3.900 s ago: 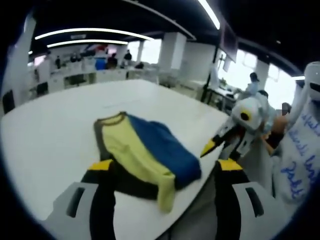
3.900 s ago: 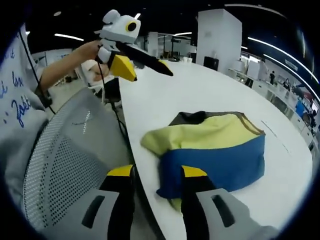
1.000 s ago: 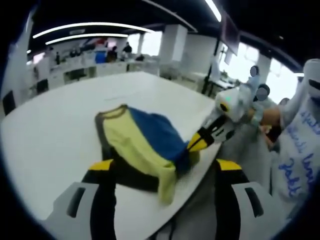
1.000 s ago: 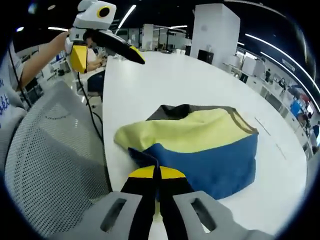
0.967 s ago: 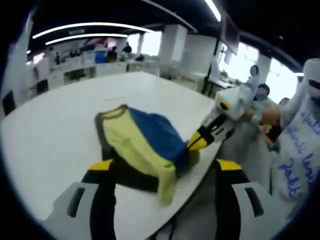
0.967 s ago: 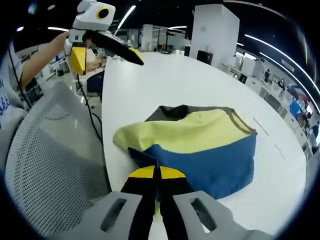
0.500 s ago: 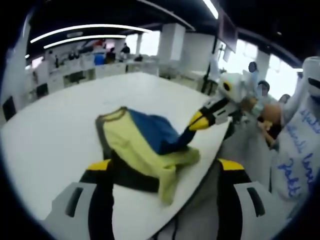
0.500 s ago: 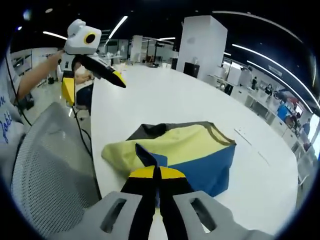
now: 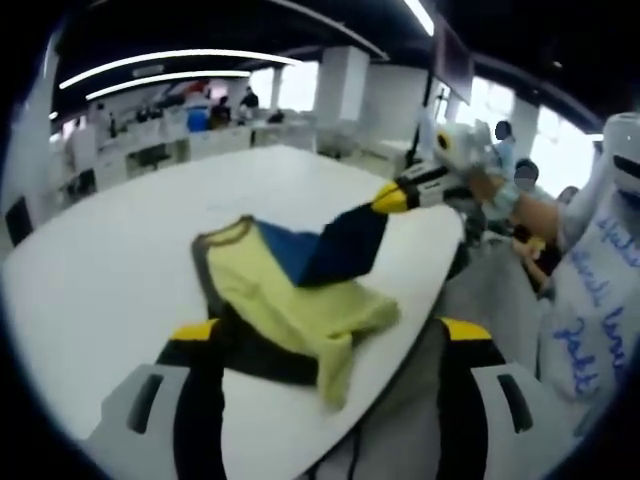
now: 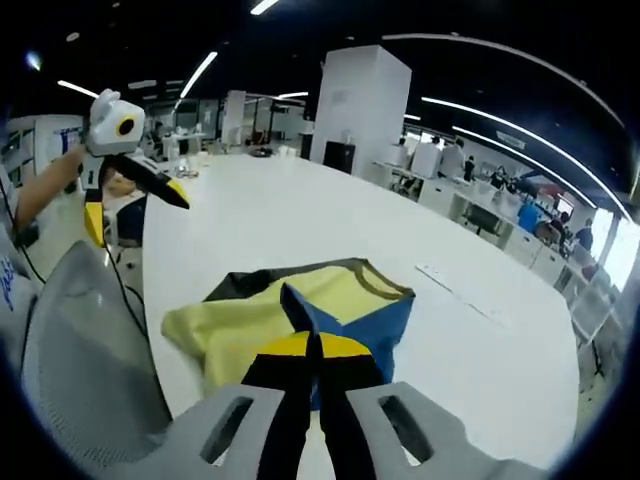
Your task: Fold the garment on the visible template until the final outline fits inside the template.
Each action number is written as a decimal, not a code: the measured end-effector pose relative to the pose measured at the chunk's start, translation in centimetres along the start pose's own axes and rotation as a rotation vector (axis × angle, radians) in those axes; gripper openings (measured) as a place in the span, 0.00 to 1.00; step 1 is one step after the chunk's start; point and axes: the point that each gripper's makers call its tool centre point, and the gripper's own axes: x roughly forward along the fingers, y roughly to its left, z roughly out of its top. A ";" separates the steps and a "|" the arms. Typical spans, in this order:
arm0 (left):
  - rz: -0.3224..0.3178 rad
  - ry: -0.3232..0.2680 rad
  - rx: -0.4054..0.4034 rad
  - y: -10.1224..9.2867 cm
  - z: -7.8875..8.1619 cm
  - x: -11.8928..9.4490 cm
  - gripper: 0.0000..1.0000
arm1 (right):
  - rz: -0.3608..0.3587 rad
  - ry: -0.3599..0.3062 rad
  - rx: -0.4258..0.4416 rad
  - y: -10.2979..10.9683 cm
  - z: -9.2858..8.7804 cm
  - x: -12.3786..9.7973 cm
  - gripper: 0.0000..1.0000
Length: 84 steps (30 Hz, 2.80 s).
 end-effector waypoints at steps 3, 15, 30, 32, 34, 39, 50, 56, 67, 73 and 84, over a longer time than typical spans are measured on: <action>-0.004 0.012 0.017 -0.2 0.1 0.0 0.86 | -0.018 0.002 0.001 -0.9 -0.1 -0.2 0.01; 0.002 0.027 0.030 0.1 0.3 -0.3 0.87 | -0.086 0.002 0.035 -4.2 -1.2 -0.9 0.01; -0.004 0.036 0.045 -0.4 0.4 -0.4 0.89 | -0.203 0.034 0.007 -9.5 -2.8 -3.0 0.01; -0.002 0.035 0.045 -0.4 0.4 -0.4 0.89 | -0.218 0.039 0.010 -10.1 -3.4 -3.3 0.01; 0.000 0.035 0.042 -0.2 0.3 -0.5 0.88 | -0.231 0.042 0.019 -10.4 -4.0 -3.7 0.01; -0.009 0.045 0.034 -0.1 -0.2 -0.6 0.88 | -0.277 0.071 0.052 -12.3 -6.2 -4.3 0.01; 0.015 0.054 0.037 0.2 -0.4 -1.1 0.89 | -0.354 0.124 0.118 -15.5 -10.7 -5.6 0.01; 0.028 0.049 0.030 0.3 -0.4 -1.2 0.88 | -0.388 0.152 0.129 -17.9 -12.4 -6.0 0.01; 0.025 0.050 0.020 -0.2 -0.2 -1.6 0.87 | -0.435 0.149 0.204 -19.6 -14.0 -7.2 0.01; 0.034 0.034 0.026 0.0 0.5 -1.8 0.87 | -0.469 0.169 0.220 -22.4 -16.0 -8.2 0.01; 0.014 0.063 0.022 -0.4 0.1 -1.2 0.86 | -0.547 0.188 0.253 -23.8 -17.5 -9.9 0.01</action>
